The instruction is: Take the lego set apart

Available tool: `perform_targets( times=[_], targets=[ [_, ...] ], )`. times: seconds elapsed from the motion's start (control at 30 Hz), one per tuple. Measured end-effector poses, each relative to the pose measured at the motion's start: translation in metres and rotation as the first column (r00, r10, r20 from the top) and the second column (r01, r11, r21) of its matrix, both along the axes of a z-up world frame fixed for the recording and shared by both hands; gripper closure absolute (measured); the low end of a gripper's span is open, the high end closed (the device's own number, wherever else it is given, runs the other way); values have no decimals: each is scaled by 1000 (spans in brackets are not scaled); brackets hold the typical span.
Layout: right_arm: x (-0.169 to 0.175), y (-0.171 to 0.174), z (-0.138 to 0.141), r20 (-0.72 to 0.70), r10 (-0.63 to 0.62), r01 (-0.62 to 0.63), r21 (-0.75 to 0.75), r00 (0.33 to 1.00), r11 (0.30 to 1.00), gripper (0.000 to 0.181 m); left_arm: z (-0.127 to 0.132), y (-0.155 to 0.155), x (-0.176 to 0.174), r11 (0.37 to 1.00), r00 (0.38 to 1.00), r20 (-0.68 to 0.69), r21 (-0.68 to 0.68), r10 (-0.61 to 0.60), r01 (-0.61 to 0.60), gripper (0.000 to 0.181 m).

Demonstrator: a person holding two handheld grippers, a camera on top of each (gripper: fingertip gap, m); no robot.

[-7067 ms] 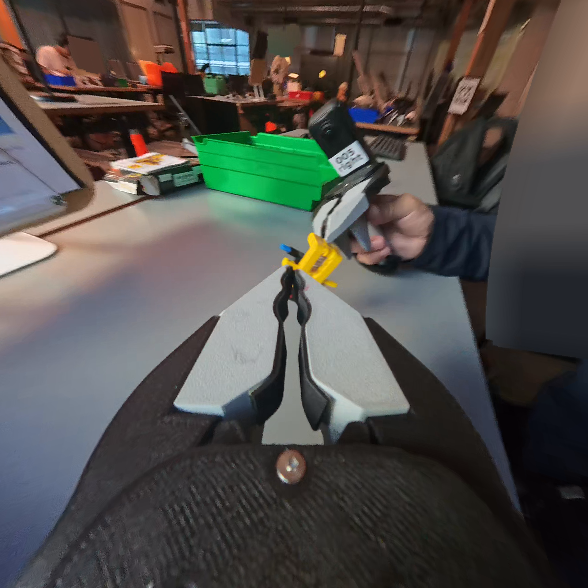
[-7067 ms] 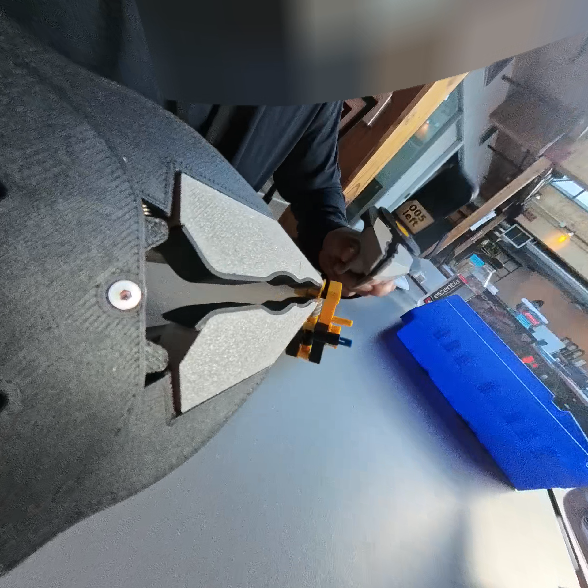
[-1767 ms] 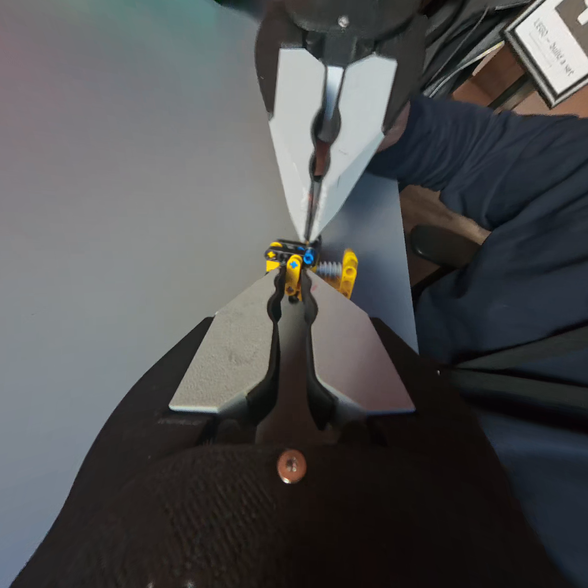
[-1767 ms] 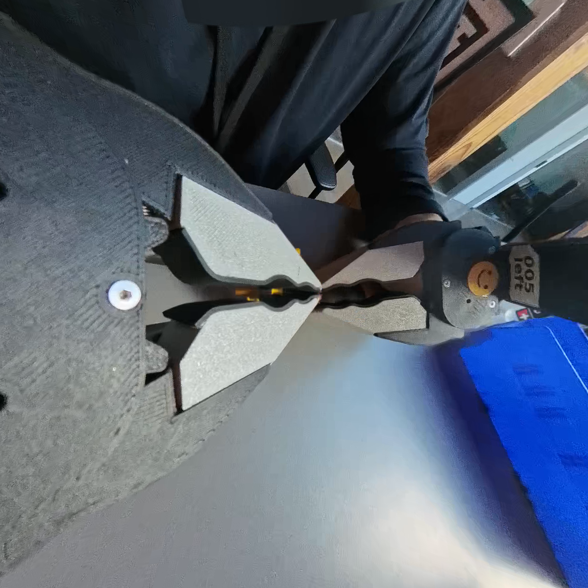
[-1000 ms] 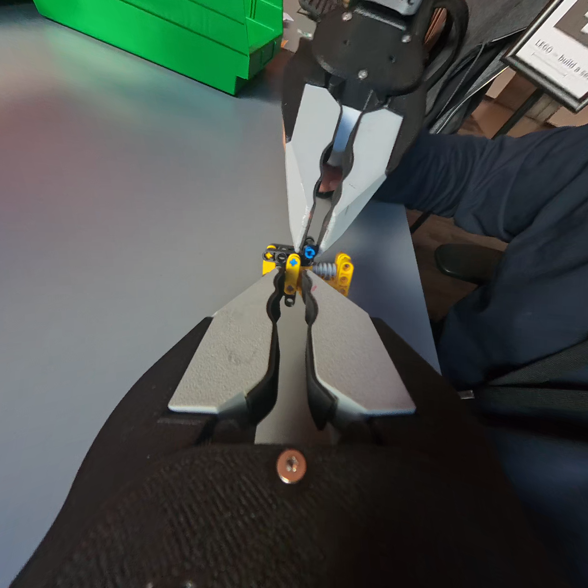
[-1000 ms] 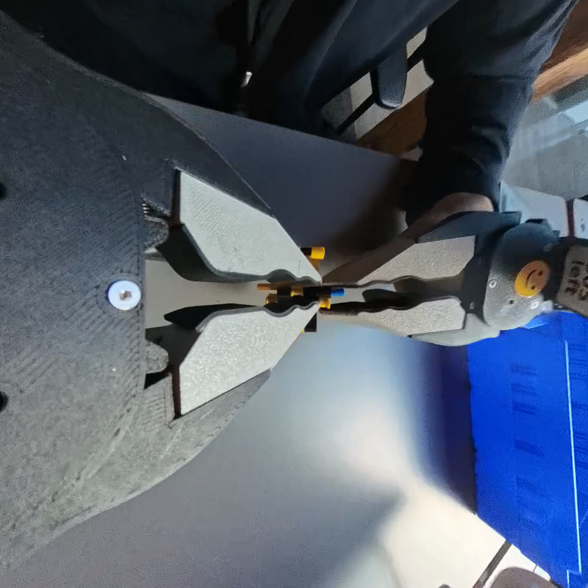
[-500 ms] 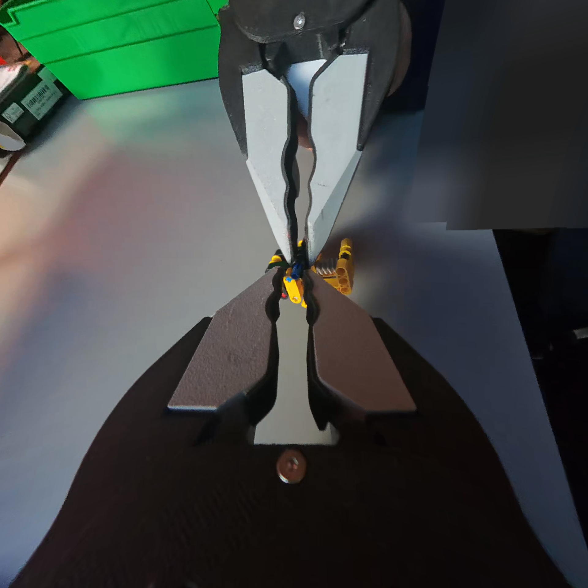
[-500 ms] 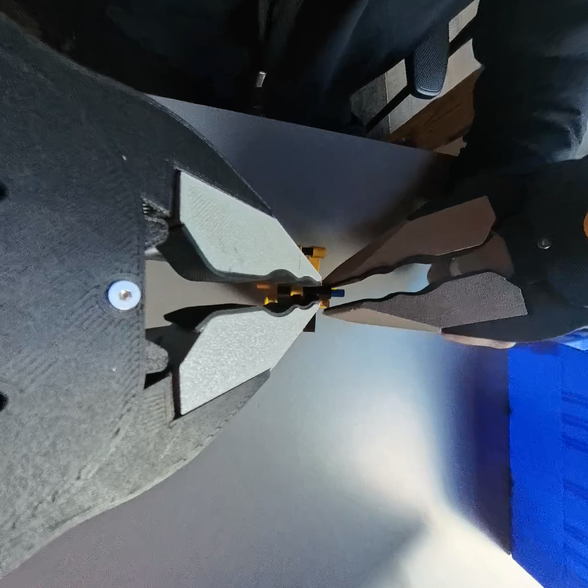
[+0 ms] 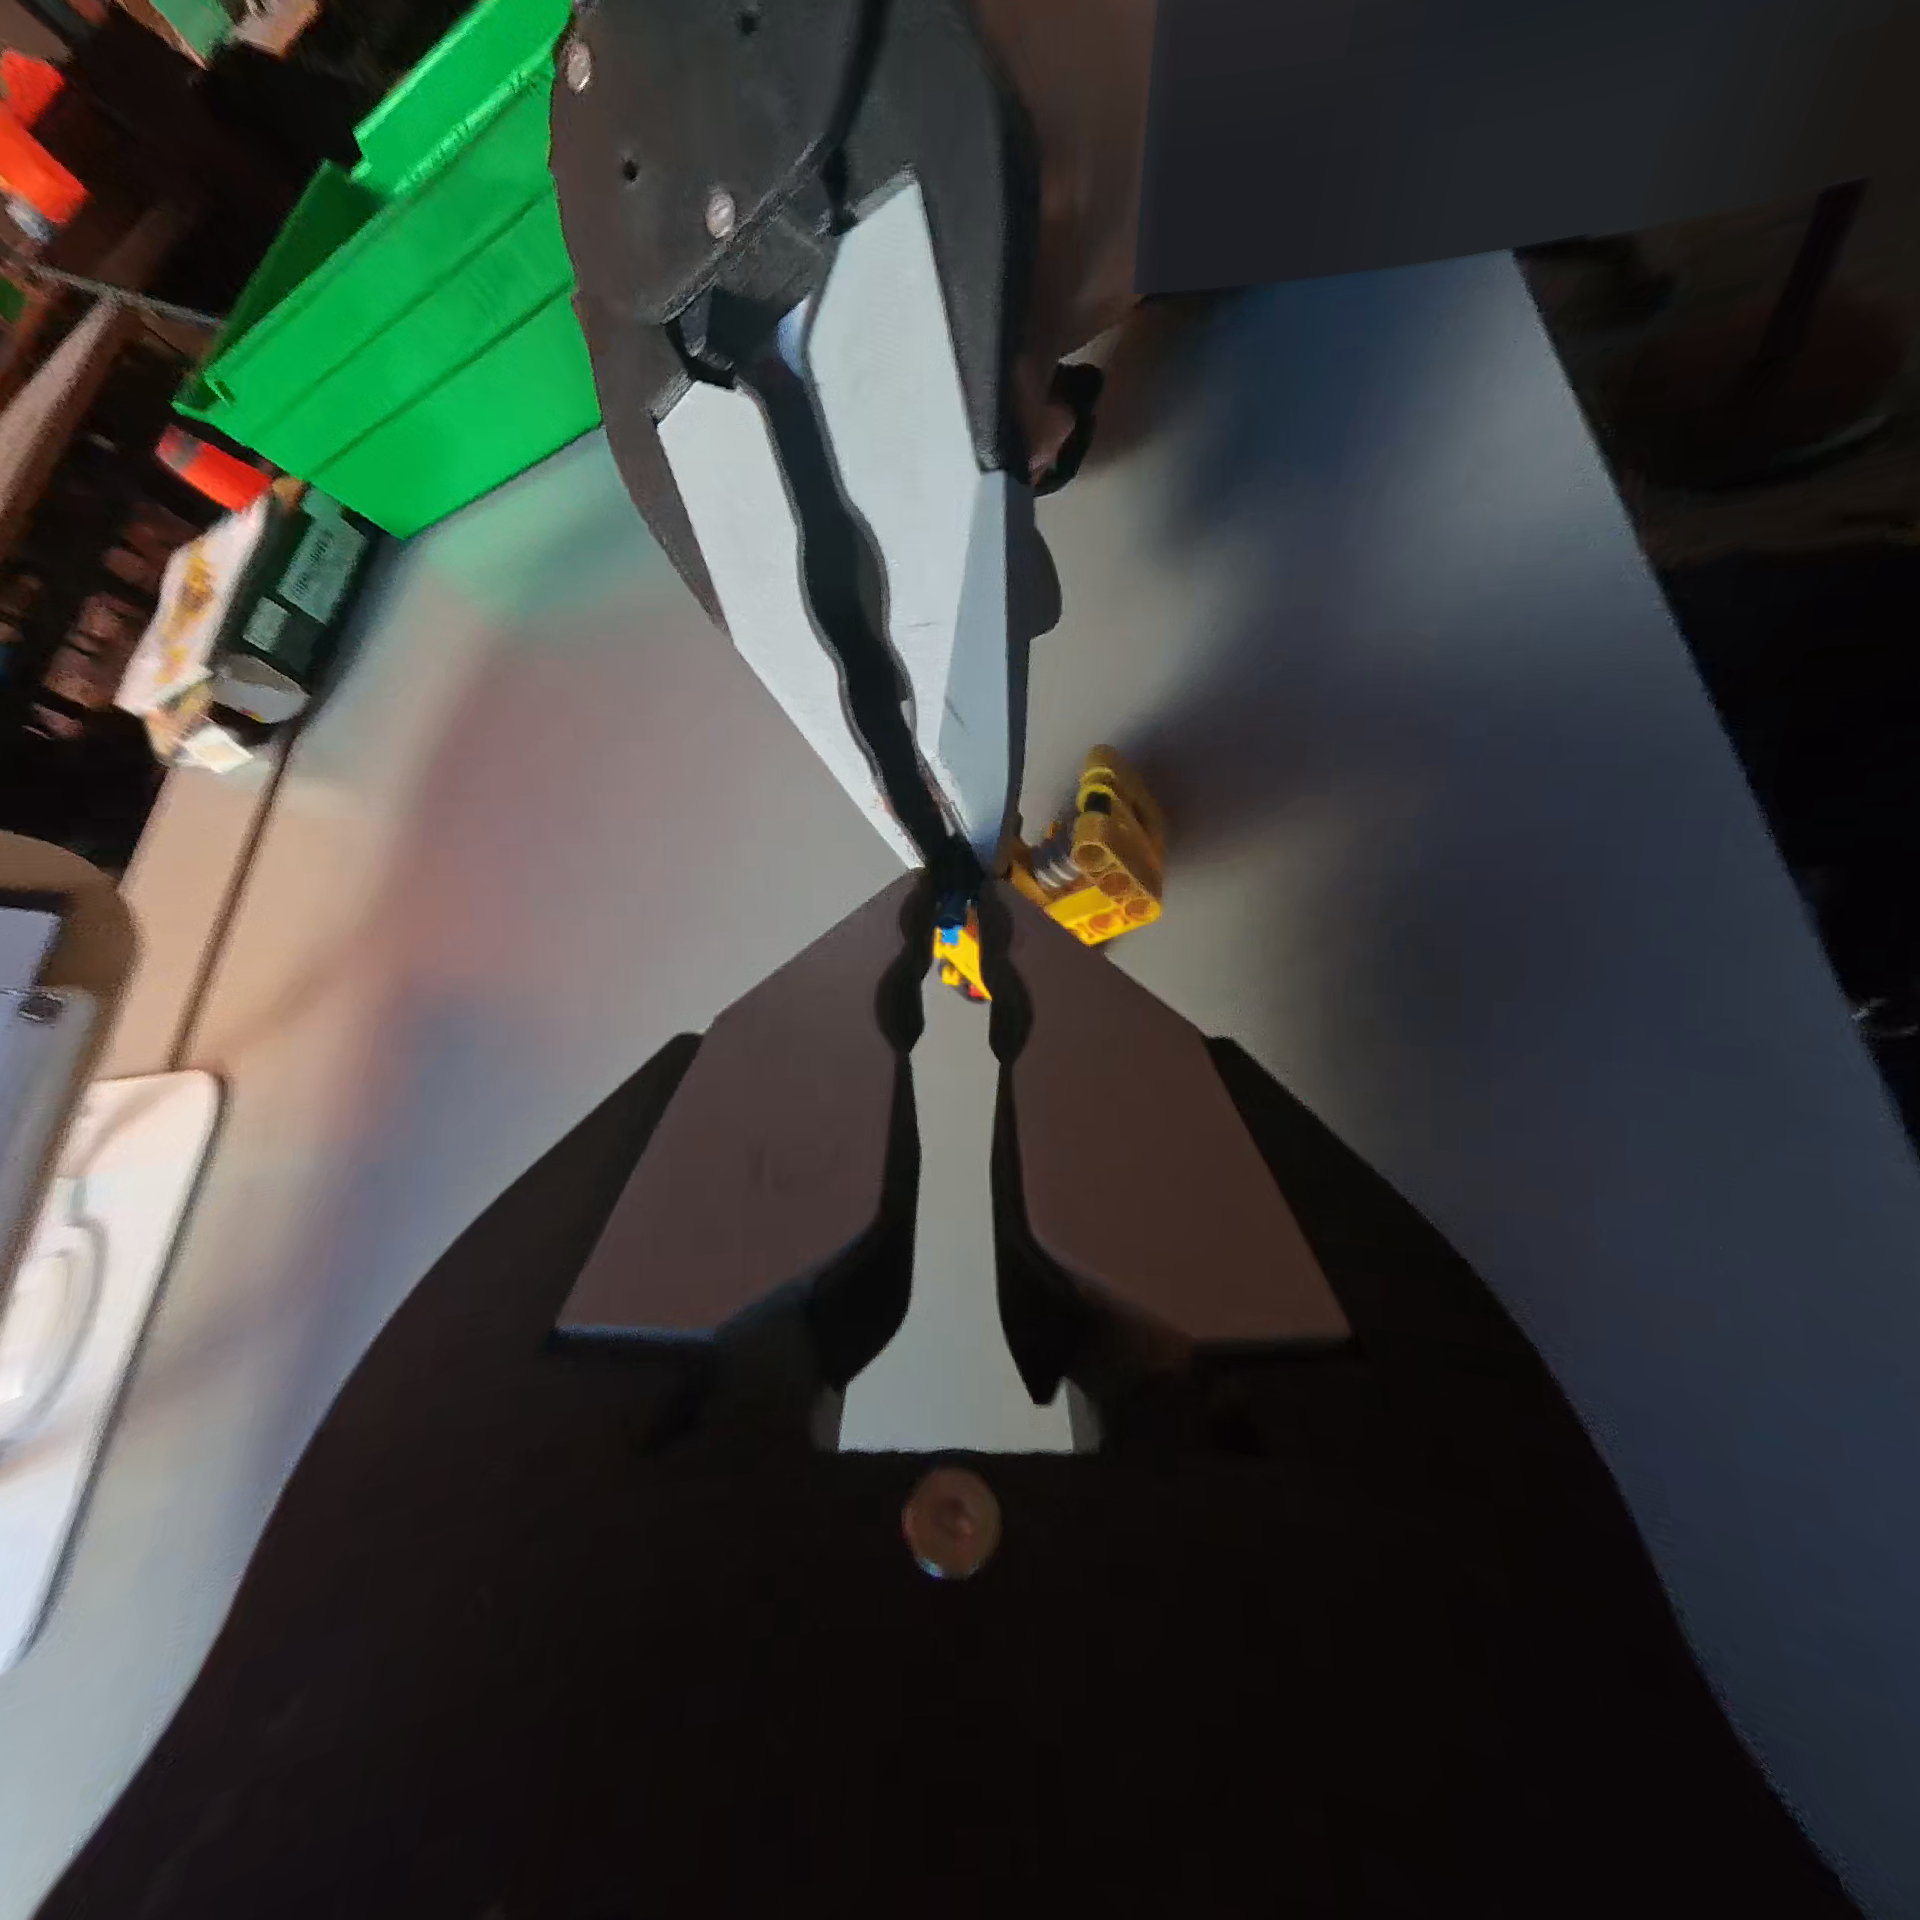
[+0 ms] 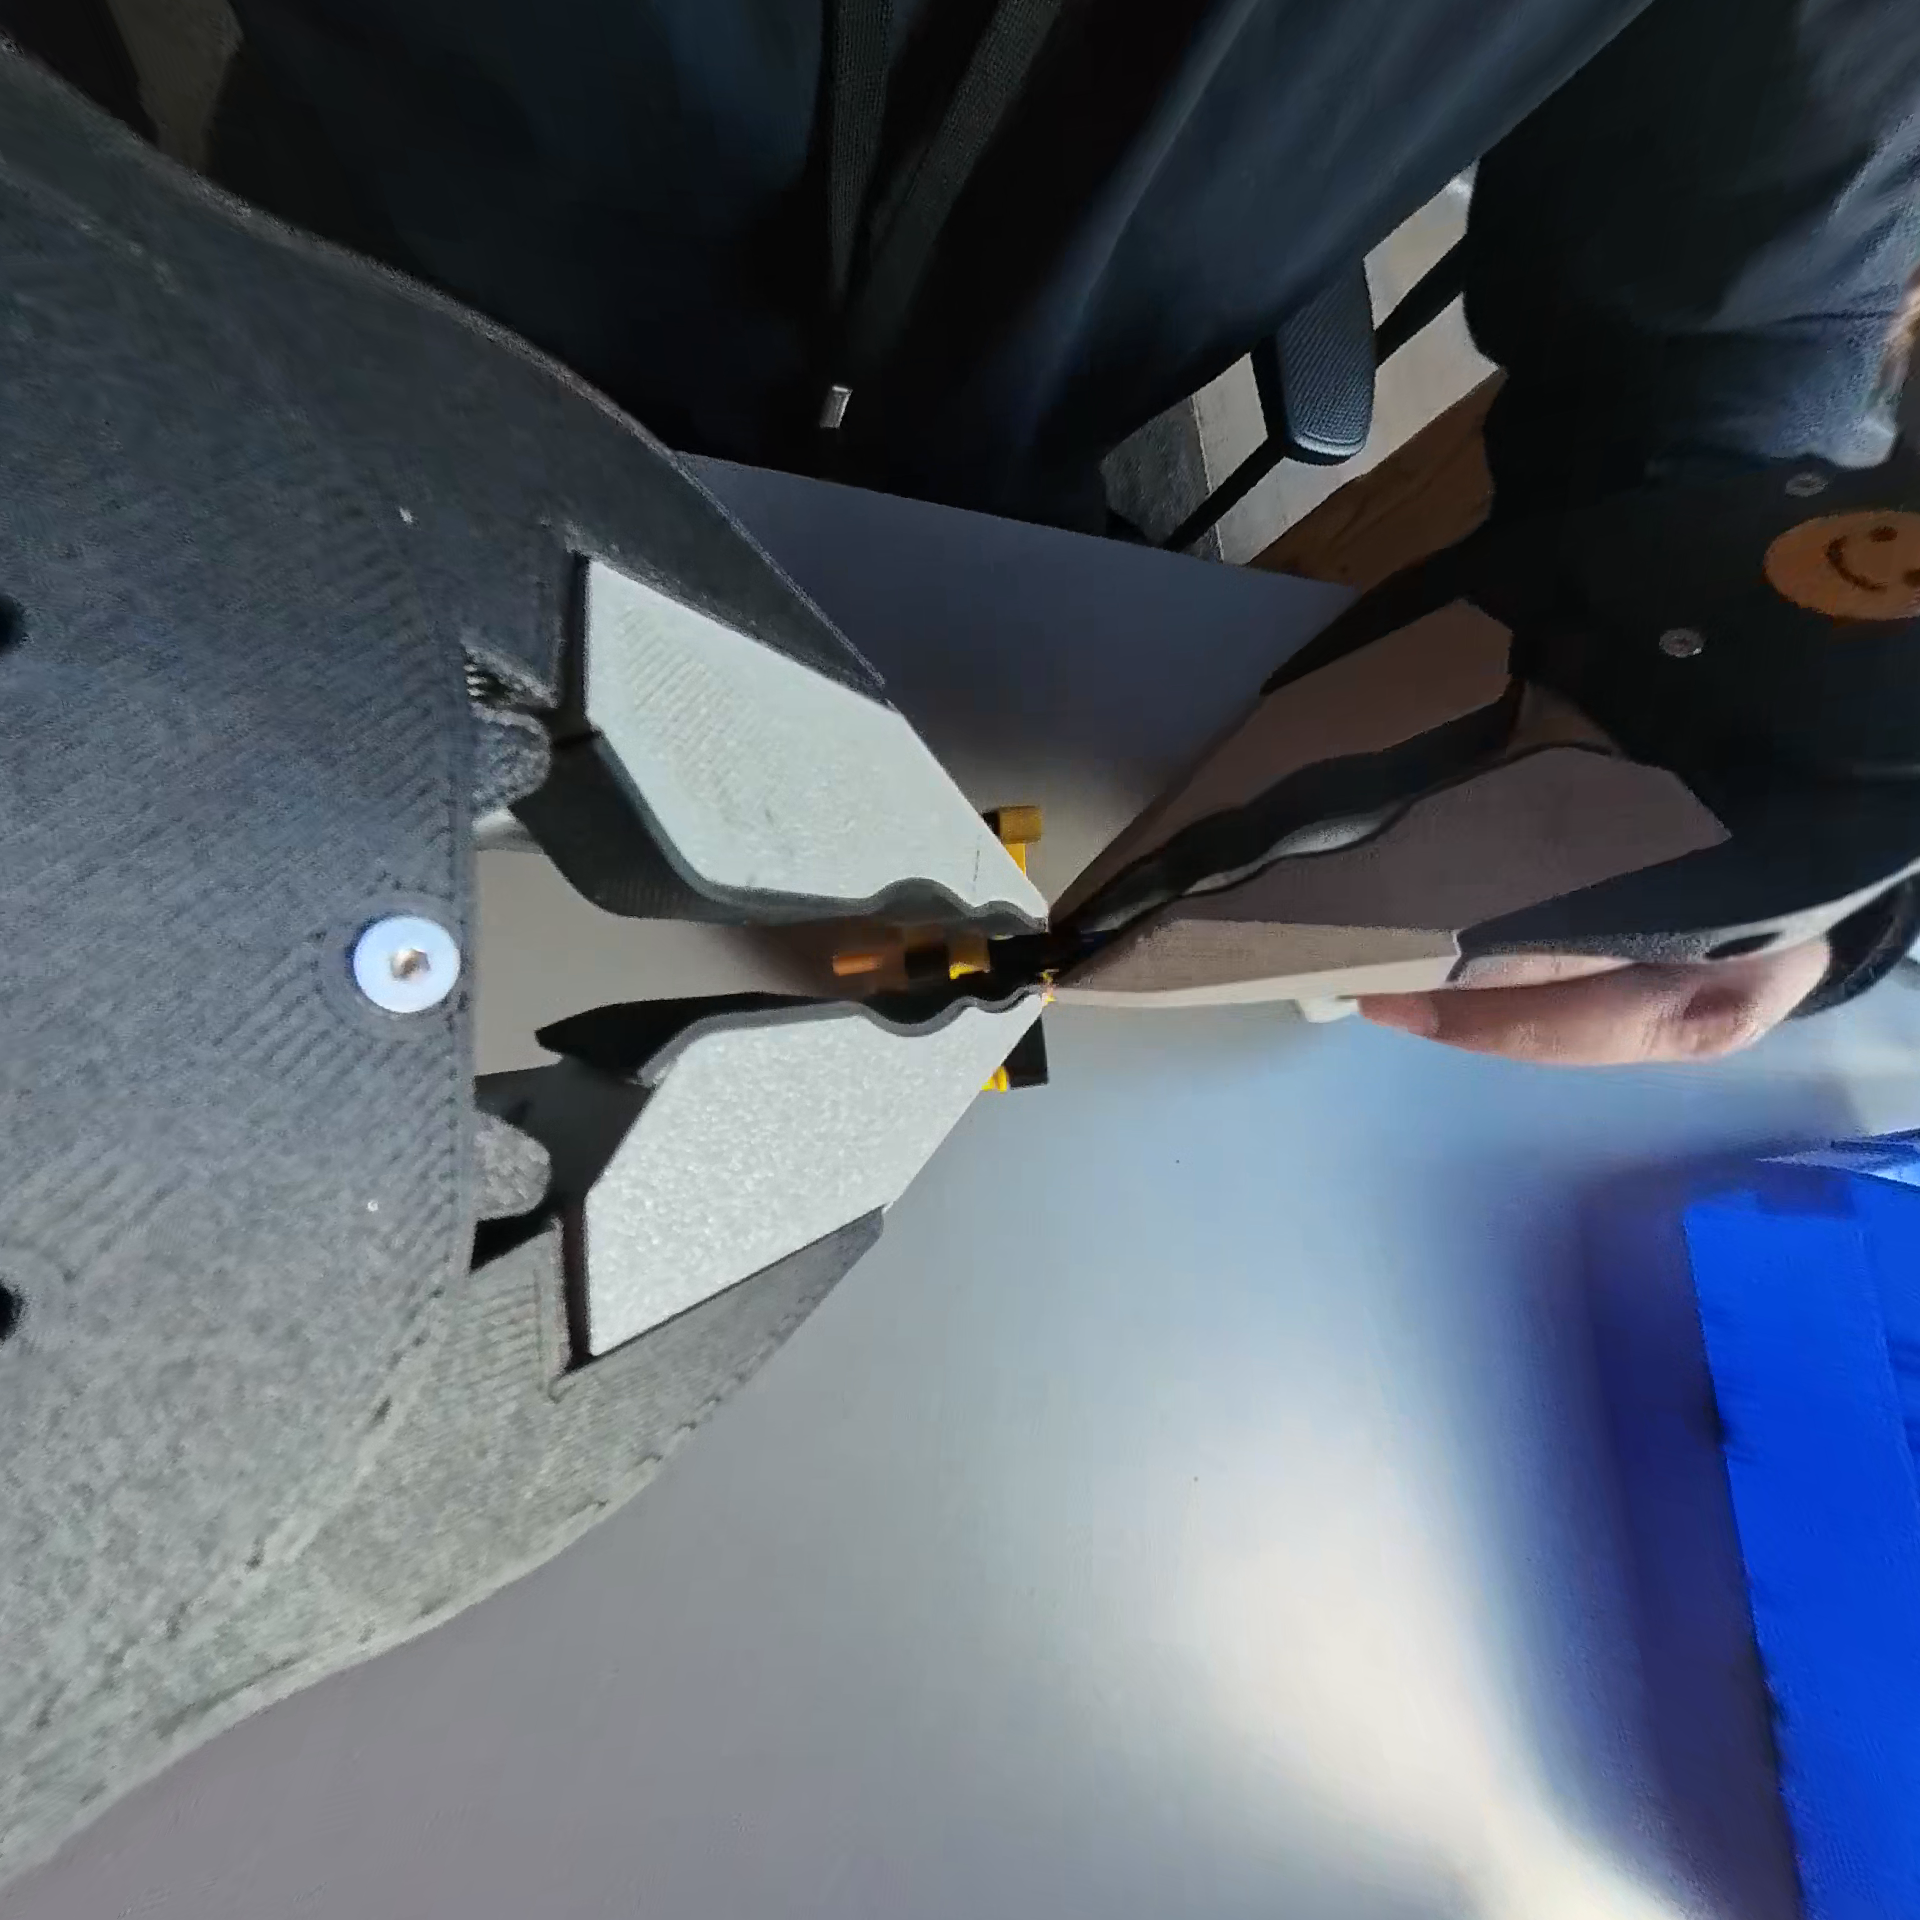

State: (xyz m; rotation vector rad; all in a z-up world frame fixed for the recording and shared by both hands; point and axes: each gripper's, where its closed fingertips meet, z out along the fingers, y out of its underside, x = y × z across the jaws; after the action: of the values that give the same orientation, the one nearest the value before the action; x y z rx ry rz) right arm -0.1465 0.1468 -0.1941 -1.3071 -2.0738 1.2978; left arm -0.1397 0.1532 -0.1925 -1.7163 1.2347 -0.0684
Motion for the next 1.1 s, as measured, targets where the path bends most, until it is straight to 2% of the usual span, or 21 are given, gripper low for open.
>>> perform_targets(
  times=[0.07, 0.13, 0.23, 0.3, 0.33, 0.4, 0.47, 0.53, 0.6, 0.67, 0.7, 0.77, 0.83, 0.9, 0.97, 1.0, 1.03, 1.1],
  targets=[
    [-1, 1, 0, 1, -4, 4, 18, 1000, 1000, 176, 0, 1, -1, 999, 998, -63, 50, 17, -14, 176],
    [0, 3, -1, -23, -1, 3, 103, 1000, 995, 176, 0, 2, -2, 998, 997, -46, 25, 57, -56, 177],
    [-3, 6, -1, -100, -19, 50, 315, 995, 948, 176, -1, 2, -3, 981, 978, 165, -170, 127, -99, 178],
    [-1, 19, -3, -110, -66, 106, 411, 992, 905, 178, 1, 5, -12, 950, 923, 329, -297, 198, -98, 177],
    [3, 27, -4, -104, -92, 127, 410, 990, 903, 178, 10, 11, -27, 945, 887, 392, -301, 243, -126, 177],
    [5, 16, 3, -99, -53, 76, 244, 994, 967, 178, 26, 13, -46, 947, 834, 488, -299, 259, -119, 178],
    [-4, 13, 12, -127, -46, 66, 164, 991, 984, 177, 12, 11, -36, 947, 880, 406, -296, 247, -129, 177],
    [-9, 27, -1, -94, -99, 120, 242, 991, 963, 176, 2, 13, -25, 945, 910, 337, -297, 241, -140, 176],
    [-8, 36, -7, -129, -103, 140, 326, 986, 935, 174, -15, 17, -35, 933, 939, 209, -295, 274, -206, 176],
    [-6, 42, -15, -111, -110, 144, 373, 988, 917, 174, -35, 16, -45, 881, 933, 148, -404, 327, -245, 176],
    [-7, 44, -15, -110, -122, 155, 383, 986, 911, 170, -39, 16, -50, 878, 934, 124, -402, 335, -262, 176],
    [-8, 51, -11, -127, -151, 190, 405, 980, 894, 163, -25, 17, -51, 920, 939, 166, -309, 301, -241, 176],
    [-8, 57, 1, -171, -173, 229, 399, 970, 888, 162, -13, 16, -50, 931, 923, 253, -296, 290, -211, 176],
    [-9, 59, 15, -213, -191, 256, 336, 958, 907, 162, 6, 12, -43, 926, 852, 446, -363, 274, -108, 177],
    [-11, 51, 30, -251, -185, 243, 224, 950, 944, 161, 36, 7, -36, 900, 676, 690, -426, 260, 89, 177],
    [-13, 43, 36, -266, -171, 220, 166, 949, 961, 160, 48, 6, -36, 890, 591, 765, -425, 258, 162, 177],
    [-15, 35, 41, -278, -153, 190, 109, 948, 976, 161, 54, 5, -37, 887, 544, 800, -417, 254, 200, 177],
    [-18, 25, 52, -307, -152, 164, 13, 939, 986, 163, 56, 5, -37, 899, 541, 807, -393, 237, 193, 177]
  ],
)
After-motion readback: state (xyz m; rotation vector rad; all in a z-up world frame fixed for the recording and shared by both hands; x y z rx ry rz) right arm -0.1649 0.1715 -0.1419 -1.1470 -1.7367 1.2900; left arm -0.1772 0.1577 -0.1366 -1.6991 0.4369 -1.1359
